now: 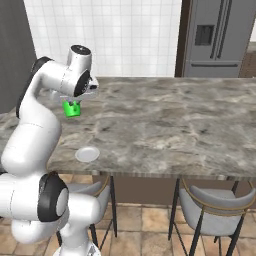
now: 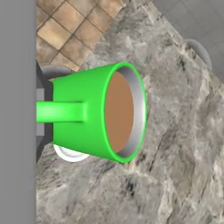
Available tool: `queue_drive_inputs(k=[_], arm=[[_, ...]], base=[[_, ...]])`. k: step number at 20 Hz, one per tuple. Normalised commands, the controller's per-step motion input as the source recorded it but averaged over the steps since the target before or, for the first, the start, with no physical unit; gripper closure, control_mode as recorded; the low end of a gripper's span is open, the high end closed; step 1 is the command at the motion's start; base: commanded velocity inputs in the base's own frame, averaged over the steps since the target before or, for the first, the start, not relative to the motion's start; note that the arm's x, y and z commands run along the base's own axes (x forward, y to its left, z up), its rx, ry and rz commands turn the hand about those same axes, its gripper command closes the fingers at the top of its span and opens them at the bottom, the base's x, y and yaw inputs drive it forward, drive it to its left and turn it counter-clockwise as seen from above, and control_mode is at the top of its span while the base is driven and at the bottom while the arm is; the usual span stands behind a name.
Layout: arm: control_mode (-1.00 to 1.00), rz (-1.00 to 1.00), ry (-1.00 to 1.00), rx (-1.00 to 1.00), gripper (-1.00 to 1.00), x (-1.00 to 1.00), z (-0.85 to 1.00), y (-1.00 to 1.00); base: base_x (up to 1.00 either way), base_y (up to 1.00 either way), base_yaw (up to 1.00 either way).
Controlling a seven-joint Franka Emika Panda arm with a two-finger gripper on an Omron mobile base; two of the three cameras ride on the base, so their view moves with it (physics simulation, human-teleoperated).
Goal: Pick the cup of tea, navigate to the dining table, and place it on the saucer.
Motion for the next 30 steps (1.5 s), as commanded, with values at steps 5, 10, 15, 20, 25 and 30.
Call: queue_drive_inputs(k=[5,10,15,20,25,30], arm=[[-1.00,0.34,-0.02,0.00,1.00,0.16,-0.95,0.03],[-1.00,0.19,-0.29,0.00,1.00,0.01,-0.59,-0.23],[-1.00,0.20,-0.24,0.01,1.00,0.00,-0.41,-0.22],[-1.00,0.27,-0.18,0.16,1.00,-0.08,-0.42,0.00],[-1.00,0.21,-0.03,0.22,1.00,0.11,-0.11,0.00],[-1.00,0.16,0.01,0.15,1.00,0.18,-0.46,0.00]], base=[[0.00,0.00,0.00],[0.00,0.00,0.00],[0.00,0.00,0.00],[0.00,0.00,0.00],[0.00,0.00,0.00],[0.00,0.00,0.00]])
